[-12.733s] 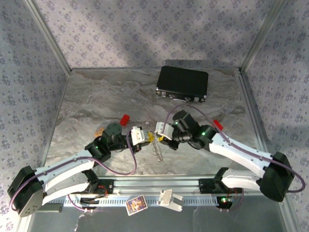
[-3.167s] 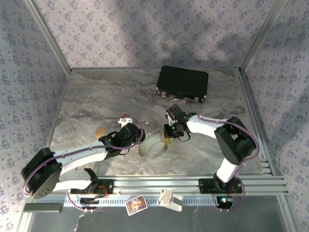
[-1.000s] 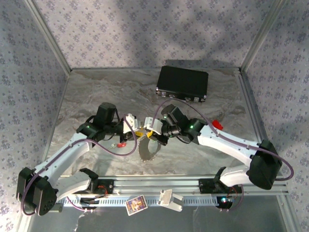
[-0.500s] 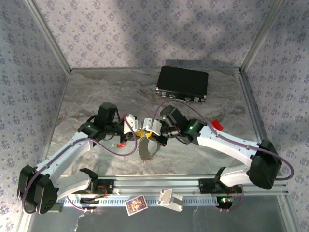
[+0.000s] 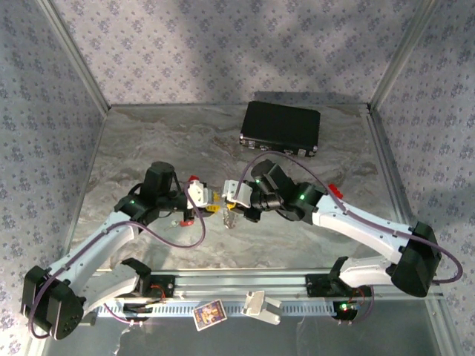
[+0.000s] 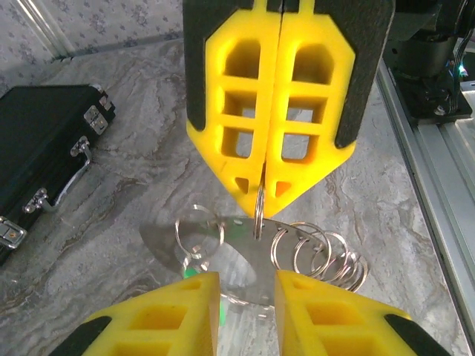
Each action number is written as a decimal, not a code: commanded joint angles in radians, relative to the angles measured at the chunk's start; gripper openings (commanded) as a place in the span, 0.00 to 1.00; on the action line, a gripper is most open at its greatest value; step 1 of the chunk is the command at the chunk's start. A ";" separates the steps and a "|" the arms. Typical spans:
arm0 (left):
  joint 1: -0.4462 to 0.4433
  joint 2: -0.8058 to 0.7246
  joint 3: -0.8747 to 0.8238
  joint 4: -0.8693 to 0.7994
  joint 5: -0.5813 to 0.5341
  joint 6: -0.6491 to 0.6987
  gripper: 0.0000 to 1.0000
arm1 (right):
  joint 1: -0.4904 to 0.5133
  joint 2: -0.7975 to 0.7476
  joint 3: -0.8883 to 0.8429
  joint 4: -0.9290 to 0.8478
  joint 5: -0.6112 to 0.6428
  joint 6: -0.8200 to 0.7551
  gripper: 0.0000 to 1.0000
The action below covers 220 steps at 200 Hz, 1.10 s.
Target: Put the keys on the keyring
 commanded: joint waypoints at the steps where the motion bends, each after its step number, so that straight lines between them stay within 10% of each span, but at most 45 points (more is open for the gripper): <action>1: -0.015 -0.005 -0.020 0.048 0.024 -0.010 0.26 | 0.007 0.004 0.048 0.000 0.004 -0.015 0.00; 166: -0.048 0.045 -0.017 0.074 0.048 -0.033 0.21 | 0.035 0.053 0.073 0.007 -0.007 0.002 0.00; 220: -0.049 0.026 -0.028 0.090 0.023 -0.025 0.00 | 0.017 0.029 0.047 0.007 -0.028 0.031 0.06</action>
